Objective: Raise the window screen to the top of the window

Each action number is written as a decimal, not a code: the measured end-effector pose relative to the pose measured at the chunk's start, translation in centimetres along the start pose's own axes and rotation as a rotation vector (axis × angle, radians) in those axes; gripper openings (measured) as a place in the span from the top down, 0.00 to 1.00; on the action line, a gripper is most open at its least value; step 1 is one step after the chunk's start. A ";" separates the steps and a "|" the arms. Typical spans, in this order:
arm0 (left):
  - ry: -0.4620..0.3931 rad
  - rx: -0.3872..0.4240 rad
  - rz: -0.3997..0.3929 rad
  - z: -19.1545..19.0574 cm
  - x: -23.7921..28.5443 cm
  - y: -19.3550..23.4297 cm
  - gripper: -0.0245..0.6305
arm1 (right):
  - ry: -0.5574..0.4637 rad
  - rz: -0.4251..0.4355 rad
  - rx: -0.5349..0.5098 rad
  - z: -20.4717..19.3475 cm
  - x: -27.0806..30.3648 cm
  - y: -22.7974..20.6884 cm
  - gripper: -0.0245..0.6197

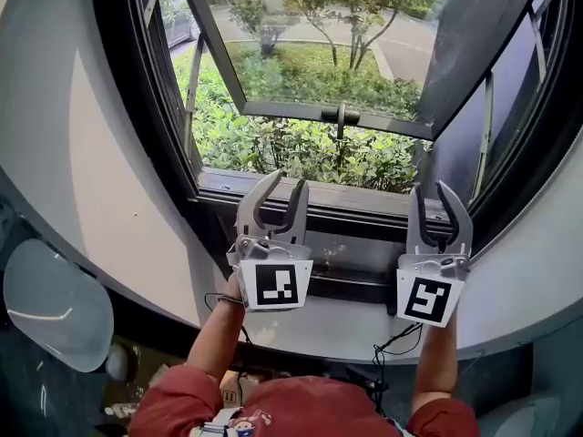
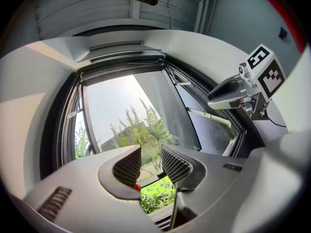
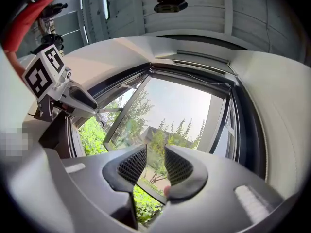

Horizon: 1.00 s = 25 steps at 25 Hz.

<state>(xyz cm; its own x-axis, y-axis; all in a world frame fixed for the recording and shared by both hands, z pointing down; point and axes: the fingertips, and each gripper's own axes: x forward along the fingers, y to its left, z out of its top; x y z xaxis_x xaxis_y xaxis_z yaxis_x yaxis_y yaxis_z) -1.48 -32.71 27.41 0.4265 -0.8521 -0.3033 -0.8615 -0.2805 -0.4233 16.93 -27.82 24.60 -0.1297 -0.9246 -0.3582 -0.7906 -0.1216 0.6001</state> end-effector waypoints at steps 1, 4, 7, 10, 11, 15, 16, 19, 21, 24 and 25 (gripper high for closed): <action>0.009 -0.015 0.000 -0.6 -0.3 -0.3 0.79 | 0.008 0.010 0.018 -0.5 -0.3 0.5 0.77; 0.025 -0.066 0.004 -2.0 -1.4 -1.0 0.79 | 0.028 0.026 0.075 -2.1 -1.2 1.9 0.77; 0.047 -0.124 0.002 -3.6 -2.4 -1.6 0.79 | 0.036 0.035 0.146 -3.4 -2.2 3.1 0.77; 0.068 -0.171 -0.005 -5.2 -3.6 -2.4 0.79 | 0.031 0.035 0.200 -4.3 -3.3 4.3 0.77; 0.075 -0.175 -0.007 -5.7 -4.0 -2.6 0.79 | 0.031 0.035 0.217 -4.5 -3.7 4.7 0.77; 0.080 -0.191 -0.015 -7.0 -5.5 -3.7 0.79 | 0.044 0.046 0.294 -5.6 -5.1 6.6 0.77; 0.080 -0.196 -0.018 -7.3 -6.0 -4.0 0.79 | 0.053 0.051 0.310 -5.9 -5.5 7.2 0.77; 0.098 -0.211 -0.030 -8.3 -7.2 -5.1 0.79 | 0.074 0.059 0.338 -6.6 -6.6 8.9 0.77; 0.108 -0.216 -0.030 -9.0 -7.9 -5.5 0.79 | 0.087 0.056 0.367 -7.1 -7.4 9.8 0.77; 0.124 -0.234 -0.025 -9.9 -9.1 -5.9 0.79 | 0.102 0.049 0.407 -7.8 -8.4 10.5 0.77; 0.134 -0.240 -0.025 -10.2 -9.4 -6.1 0.79 | 0.112 0.045 0.413 -8.1 -8.6 10.5 0.77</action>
<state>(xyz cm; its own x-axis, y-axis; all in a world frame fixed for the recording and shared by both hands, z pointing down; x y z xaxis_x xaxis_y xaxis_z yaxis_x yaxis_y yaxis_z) -3.09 -27.50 41.54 0.4220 -0.8899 -0.1732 -0.8986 -0.3853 -0.2098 14.63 -24.07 39.79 -0.1218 -0.9618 -0.2452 -0.9619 0.0534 0.2683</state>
